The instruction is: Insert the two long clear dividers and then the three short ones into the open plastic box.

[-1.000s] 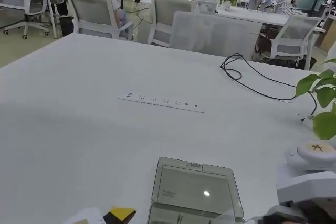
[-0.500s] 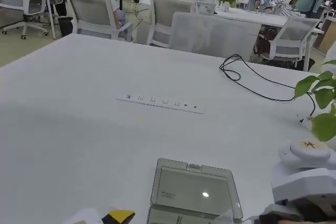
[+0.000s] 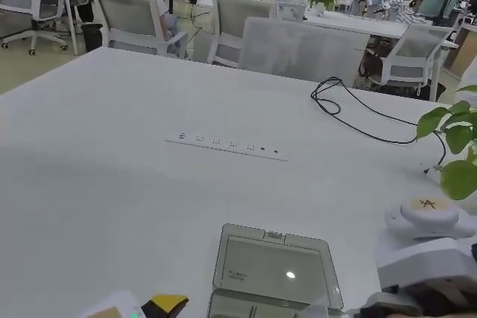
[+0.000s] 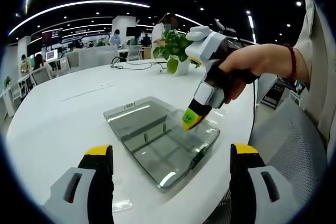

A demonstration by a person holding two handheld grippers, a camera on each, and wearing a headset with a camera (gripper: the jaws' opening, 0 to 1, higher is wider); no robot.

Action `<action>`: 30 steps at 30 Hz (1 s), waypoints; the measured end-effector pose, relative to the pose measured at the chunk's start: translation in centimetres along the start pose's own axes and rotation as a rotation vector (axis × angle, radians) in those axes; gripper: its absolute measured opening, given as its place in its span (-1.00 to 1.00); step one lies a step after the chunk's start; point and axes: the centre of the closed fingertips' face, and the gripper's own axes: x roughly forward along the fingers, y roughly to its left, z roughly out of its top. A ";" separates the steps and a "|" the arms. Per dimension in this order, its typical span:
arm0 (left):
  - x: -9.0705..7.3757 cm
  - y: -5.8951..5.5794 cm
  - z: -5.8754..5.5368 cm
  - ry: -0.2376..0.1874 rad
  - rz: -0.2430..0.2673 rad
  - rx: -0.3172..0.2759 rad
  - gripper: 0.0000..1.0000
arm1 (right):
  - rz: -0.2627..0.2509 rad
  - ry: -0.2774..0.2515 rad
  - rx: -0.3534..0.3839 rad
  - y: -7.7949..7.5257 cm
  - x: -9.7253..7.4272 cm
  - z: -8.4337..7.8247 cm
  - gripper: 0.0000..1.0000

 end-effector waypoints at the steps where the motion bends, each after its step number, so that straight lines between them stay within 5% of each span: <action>1: 0.0 0.0 0.0 0.000 0.001 -0.001 0.88 | -0.031 -0.003 -0.051 0.1 0.0 0.1 -0.87; 5: -0.1 0.1 0.2 -0.003 0.009 -0.005 0.88 | -0.139 -0.008 -0.217 0.5 0.3 0.3 -0.87; 10: -0.4 0.2 0.5 -0.008 0.023 -0.006 0.88 | -0.194 -0.012 -0.302 0.8 0.9 0.2 -0.87; 30: -1.5 1.4 0.6 -0.004 0.080 -0.016 0.86 | -0.196 -0.029 -0.275 0.1 2.2 -0.4 -0.86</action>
